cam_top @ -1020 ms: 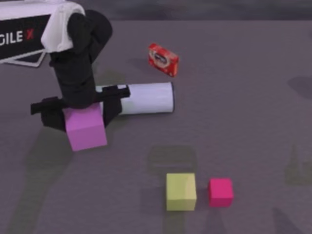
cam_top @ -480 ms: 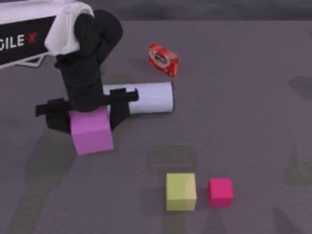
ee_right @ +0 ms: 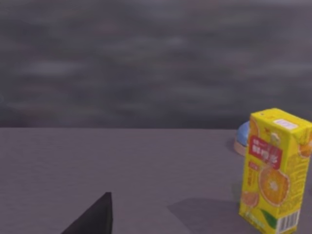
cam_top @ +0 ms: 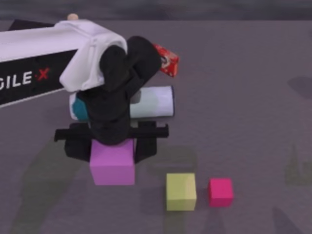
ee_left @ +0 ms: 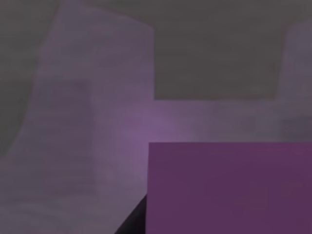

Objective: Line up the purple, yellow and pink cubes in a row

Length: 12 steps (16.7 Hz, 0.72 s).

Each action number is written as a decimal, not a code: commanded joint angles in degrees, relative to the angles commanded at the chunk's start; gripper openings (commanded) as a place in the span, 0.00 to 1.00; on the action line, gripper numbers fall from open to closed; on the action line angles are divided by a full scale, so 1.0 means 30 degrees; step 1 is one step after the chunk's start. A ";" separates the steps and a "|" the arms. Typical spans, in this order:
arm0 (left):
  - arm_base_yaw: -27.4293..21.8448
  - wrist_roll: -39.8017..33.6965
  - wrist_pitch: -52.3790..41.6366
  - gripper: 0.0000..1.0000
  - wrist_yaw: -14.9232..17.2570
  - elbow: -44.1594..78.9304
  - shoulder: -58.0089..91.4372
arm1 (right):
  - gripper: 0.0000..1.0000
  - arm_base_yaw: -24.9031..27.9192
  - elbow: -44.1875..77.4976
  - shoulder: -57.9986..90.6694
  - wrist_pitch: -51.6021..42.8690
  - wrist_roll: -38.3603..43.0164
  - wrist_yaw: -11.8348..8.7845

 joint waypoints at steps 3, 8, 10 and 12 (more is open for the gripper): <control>0.0084 0.0053 0.0002 0.00 -0.0002 0.0070 0.0086 | 1.00 0.0000 0.0000 0.0000 0.0000 0.0000 0.0000; 0.0054 -0.0039 0.2198 0.00 -0.0021 -0.1542 0.0707 | 1.00 0.0000 0.0000 0.0000 0.0000 0.0000 0.0000; -0.0016 -0.0067 0.3862 0.00 -0.0004 -0.2613 0.1141 | 1.00 0.0000 0.0000 0.0000 0.0000 0.0000 0.0000; -0.0093 -0.0090 0.4940 0.00 0.0006 -0.3397 0.1478 | 1.00 0.0000 0.0000 0.0000 0.0000 0.0000 0.0000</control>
